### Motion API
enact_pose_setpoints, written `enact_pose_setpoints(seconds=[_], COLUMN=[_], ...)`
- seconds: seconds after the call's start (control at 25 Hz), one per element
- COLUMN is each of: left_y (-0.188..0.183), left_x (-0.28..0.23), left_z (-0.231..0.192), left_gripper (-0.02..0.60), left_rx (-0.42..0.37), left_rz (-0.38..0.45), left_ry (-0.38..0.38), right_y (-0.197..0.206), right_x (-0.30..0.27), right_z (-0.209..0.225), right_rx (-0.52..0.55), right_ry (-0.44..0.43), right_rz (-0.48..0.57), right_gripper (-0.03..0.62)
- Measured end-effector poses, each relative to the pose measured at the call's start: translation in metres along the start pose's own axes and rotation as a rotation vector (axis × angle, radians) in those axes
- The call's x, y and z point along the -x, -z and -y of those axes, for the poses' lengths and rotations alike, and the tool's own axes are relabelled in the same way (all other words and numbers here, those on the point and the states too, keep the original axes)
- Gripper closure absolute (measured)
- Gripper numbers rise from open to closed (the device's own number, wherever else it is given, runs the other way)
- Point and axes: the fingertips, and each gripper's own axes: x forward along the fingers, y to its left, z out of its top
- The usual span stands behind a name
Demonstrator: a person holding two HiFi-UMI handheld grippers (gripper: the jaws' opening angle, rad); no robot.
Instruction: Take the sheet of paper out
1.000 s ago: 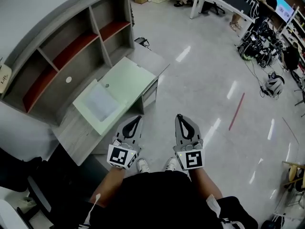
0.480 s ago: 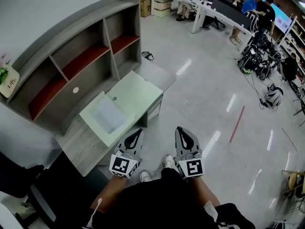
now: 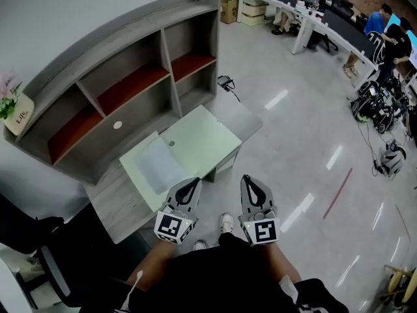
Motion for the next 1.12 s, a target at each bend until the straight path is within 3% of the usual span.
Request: enact_pose_setpoints(seconds=[0.24, 0.4, 0.6, 0.8, 1.12], left_y=[0.004, 0.005, 0.003, -0.001, 0.002], left_x=[-0.027, -0.037, -0.046, -0.051, -0.027], left_z=[-0.028, -0.041, -0.05, -0.056, -0.073], left_gripper=[0.576, 0.575, 0.575, 0.576, 0.575], left_rx=[0.005, -0.026, -0.021, -0.035, -0.001], left_rz=[-0.027, -0.044, -0.046, -0.062, -0.08], left_ry=[-0.093, -0.153, -0.221, -0.284, -0.403], right_y=[0.014, 0.001, 0.008, 0.022, 0.016], right_x=[-0.051, -0.079, -0.1, -0.114, -0.135], right_z=[0.006, 0.011, 0.018, 0.015, -0.003], right_rx=[-0.008, -0.045, -0.07, -0.081, -0.136], right_ry=[-0.135, -0.179, -0.246, -0.346, -0.42], right_rz=[-0.03, 0.101, 0.088, -0.015, 0.071], right_gripper=[0.572, 0.572, 0.572, 0.572, 0.572])
